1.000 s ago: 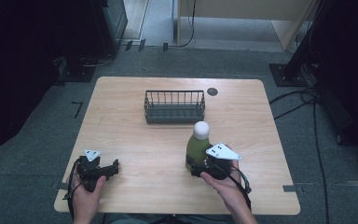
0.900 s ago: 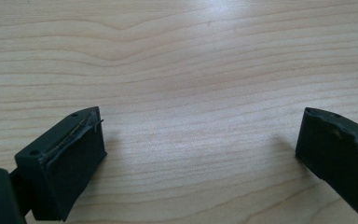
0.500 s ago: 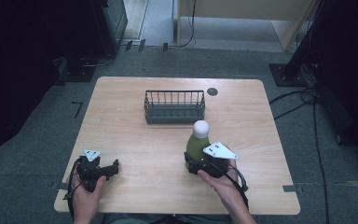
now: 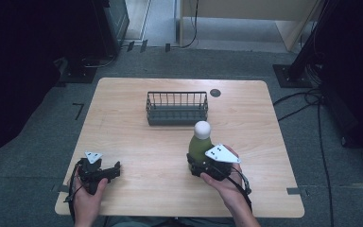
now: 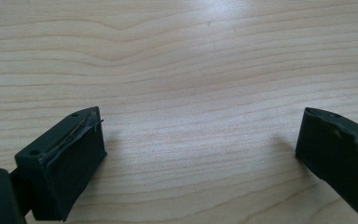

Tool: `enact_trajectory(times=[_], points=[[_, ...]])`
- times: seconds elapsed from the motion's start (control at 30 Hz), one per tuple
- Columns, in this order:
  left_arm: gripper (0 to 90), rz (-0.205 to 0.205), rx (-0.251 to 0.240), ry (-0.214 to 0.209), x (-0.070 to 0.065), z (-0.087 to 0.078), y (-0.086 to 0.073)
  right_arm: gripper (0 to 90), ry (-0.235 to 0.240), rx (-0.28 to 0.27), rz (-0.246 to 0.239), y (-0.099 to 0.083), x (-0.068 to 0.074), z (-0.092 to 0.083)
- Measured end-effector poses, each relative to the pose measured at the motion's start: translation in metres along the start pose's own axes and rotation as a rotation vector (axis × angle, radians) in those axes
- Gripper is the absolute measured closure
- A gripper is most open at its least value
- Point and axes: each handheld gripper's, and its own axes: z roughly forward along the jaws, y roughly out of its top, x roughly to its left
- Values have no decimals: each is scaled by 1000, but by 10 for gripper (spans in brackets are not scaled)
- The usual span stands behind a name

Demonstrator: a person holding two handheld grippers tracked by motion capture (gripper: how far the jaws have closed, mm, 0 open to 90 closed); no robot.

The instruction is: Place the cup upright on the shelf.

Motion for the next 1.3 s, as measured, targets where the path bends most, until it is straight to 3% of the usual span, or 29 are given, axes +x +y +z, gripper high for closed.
enact_trajectory(times=[0.6,0.77,1.3], points=[[16,2,1,0,0,0,0,201,8,-50,-5,16,3,5],[16,0,0,0,0,0,0,201,-7,-81,3,21,2,9],[16,3,2,-1,0,0,0,202,-61,-102,11,38,-5,22]])
